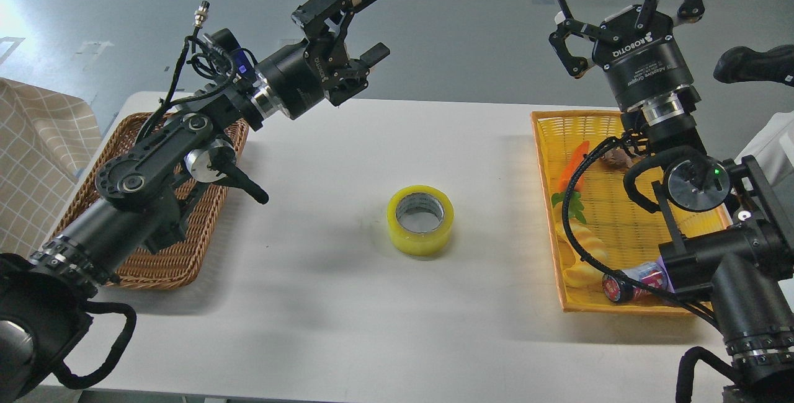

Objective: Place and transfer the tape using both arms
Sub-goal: 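Reach the left gripper toward the tape roll on the table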

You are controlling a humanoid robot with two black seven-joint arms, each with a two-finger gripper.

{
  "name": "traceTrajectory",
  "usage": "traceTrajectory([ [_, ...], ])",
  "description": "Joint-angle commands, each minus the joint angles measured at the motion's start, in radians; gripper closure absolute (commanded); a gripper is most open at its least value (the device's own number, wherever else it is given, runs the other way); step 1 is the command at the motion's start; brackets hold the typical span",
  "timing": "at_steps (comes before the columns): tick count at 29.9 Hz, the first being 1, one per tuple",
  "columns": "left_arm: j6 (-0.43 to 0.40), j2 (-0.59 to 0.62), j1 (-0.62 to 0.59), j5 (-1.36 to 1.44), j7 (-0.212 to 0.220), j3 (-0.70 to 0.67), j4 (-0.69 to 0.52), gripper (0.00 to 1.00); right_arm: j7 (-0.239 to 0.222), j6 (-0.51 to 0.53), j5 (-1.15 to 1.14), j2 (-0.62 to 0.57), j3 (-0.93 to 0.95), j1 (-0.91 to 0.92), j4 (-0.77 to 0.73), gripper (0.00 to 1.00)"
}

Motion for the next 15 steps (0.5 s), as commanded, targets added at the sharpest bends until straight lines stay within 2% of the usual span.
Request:
traceTrajectory([
  [1, 0.04, 0.025, 0.005, 0.123, -0.017, 0.001, -0.079, 0.02, 0.0, 0.0, -0.001, 0.006, -0.001, -0.002, -0.001, 0.0],
  [5, 0.085, 0.045, 0.008, 0.281, -0.034, 0.002, -0.13, 0.02, 0.0, 0.0, -0.001, 0.008, -0.002, -0.002, -0.002, 0.0],
  [10, 0.083, 0.081, -0.003, 0.356, -0.015, 0.071, -0.134, 0.02, -0.002, 0.0, -0.003, 0.008, -0.002, -0.008, -0.004, 0.0],
  [15, 0.104, 0.15, -0.07, 0.434, -0.021, 0.261, -0.143, 0.02, 0.0, 0.0, -0.004, 0.006, -0.004, -0.01, -0.007, 0.0],
])
